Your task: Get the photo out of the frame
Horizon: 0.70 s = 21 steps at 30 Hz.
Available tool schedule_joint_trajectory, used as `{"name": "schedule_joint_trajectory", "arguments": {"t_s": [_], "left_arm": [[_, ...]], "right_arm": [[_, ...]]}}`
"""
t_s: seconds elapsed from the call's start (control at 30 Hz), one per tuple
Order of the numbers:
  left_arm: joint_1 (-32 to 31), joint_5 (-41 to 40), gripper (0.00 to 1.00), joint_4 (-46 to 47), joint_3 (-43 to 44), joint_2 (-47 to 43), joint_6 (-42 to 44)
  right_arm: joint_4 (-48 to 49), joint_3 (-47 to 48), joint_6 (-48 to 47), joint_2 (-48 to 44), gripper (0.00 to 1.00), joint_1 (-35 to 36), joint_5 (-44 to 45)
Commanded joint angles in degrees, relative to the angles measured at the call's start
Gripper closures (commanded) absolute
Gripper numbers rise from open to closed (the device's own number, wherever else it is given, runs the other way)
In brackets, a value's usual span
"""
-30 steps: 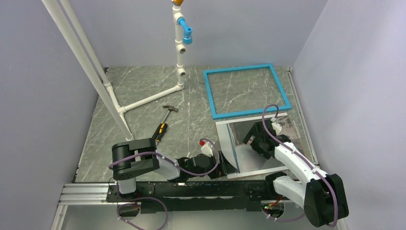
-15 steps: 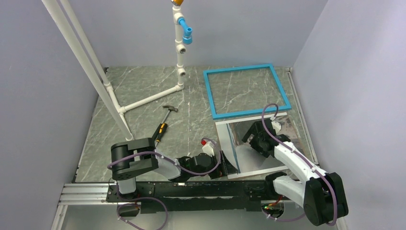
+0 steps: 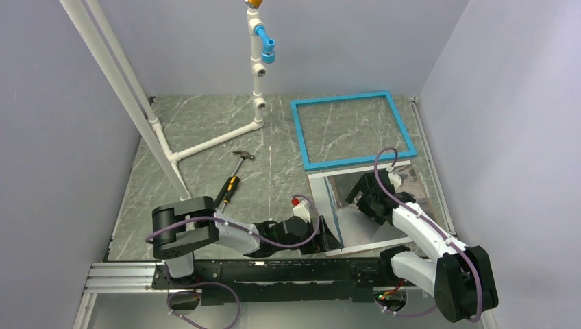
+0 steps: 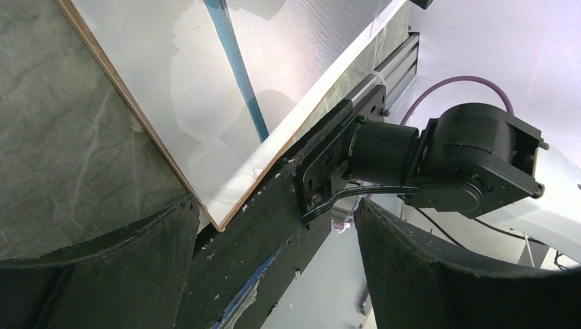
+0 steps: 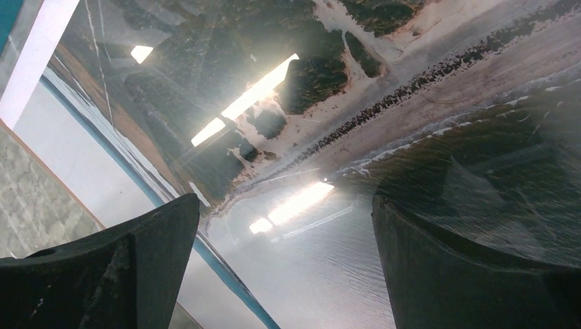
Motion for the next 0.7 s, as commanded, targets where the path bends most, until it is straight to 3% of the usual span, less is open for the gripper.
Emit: {"name": "schedule_joint_trajectory", "arguments": {"t_s": [0.0,0.37,0.67], "left_arm": [[-0.41,-0.32,0.13,2.03,3.04,-2.76,1.95],[-0.41,-0.56,0.15,11.84,0.51,-3.22,2.5],[-0.41,0.01,0.16,8.86,2.04,-5.21,4.25]], "right_arm": [[0.59,-2.73,0.88,2.35,0.03,0.02,-4.45],[0.42,-2.47,0.7,1.83,0.03,-0.01,-4.73],[0.37,-2.31,0.45,2.12,0.03,0.02,-4.82]]}}
